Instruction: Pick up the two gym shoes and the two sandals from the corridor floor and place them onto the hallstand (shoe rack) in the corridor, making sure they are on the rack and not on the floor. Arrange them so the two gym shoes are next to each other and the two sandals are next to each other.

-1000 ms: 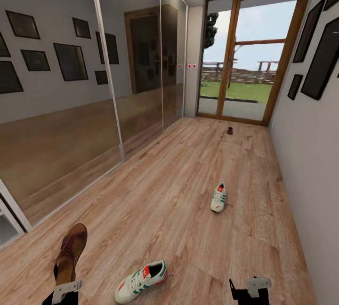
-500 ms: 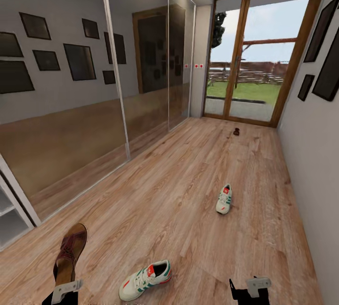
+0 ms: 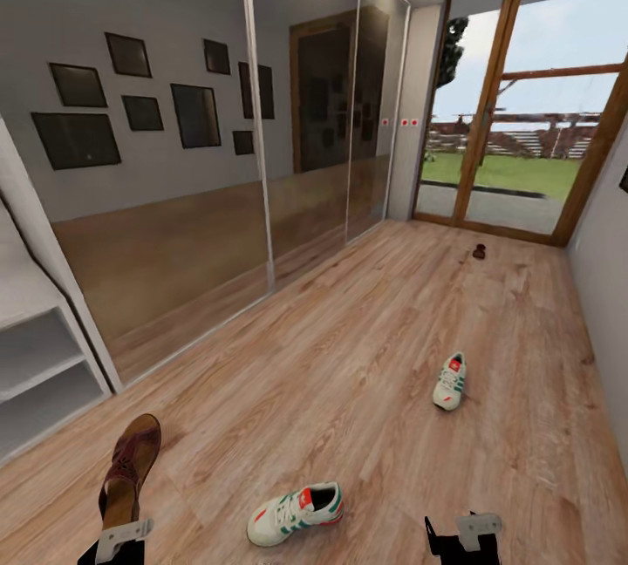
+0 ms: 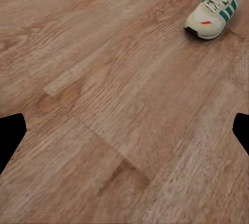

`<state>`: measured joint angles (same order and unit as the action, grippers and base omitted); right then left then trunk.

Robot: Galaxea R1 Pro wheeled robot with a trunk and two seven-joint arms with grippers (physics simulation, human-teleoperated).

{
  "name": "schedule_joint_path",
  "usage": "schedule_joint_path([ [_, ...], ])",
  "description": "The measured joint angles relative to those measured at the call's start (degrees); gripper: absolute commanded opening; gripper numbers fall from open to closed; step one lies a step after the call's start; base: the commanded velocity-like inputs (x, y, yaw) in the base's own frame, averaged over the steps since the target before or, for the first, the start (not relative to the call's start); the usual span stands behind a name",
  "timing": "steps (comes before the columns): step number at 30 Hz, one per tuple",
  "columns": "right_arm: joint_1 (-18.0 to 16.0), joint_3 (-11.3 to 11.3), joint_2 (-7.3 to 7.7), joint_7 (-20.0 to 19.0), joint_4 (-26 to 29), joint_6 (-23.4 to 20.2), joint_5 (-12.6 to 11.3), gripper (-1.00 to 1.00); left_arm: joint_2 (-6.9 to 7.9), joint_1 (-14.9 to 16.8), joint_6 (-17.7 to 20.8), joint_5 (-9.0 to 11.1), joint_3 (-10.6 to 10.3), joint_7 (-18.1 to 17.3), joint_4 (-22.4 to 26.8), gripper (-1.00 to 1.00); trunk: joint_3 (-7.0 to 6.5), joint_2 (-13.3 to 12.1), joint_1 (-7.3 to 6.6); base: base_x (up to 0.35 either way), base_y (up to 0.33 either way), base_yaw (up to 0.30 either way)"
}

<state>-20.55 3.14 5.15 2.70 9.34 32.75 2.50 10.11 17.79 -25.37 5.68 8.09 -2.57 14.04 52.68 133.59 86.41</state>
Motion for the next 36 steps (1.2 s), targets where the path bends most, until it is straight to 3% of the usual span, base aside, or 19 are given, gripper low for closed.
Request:
schedule_joint_path([
  [11,0.0,0.0,0.0,0.0,0.0,0.0,0.0,1.0,0.0,0.0,0.0,0.0,0.0,0.0,0.0,-1.0,0.0,0.0,-0.02,0.071,-0.014,0.255],
  [28,0.0,-0.1,0.08,0.0,0.1,0.1,-0.1,1.0,-0.01,0.0,0.0,0.0,0.0,0.0,0.1,-1.0,0.0,0.0,0.0,0.052,-0.015,0.012],
  [36,0.0,-0.1,0.02,0.0,0.1,0.1,-0.1,1.0,0.0,0.0,0.0,0.0,0.0,0.0,0.0,-1.0,0.0,0.0,-0.01,0.08,-0.079,0.189],
])
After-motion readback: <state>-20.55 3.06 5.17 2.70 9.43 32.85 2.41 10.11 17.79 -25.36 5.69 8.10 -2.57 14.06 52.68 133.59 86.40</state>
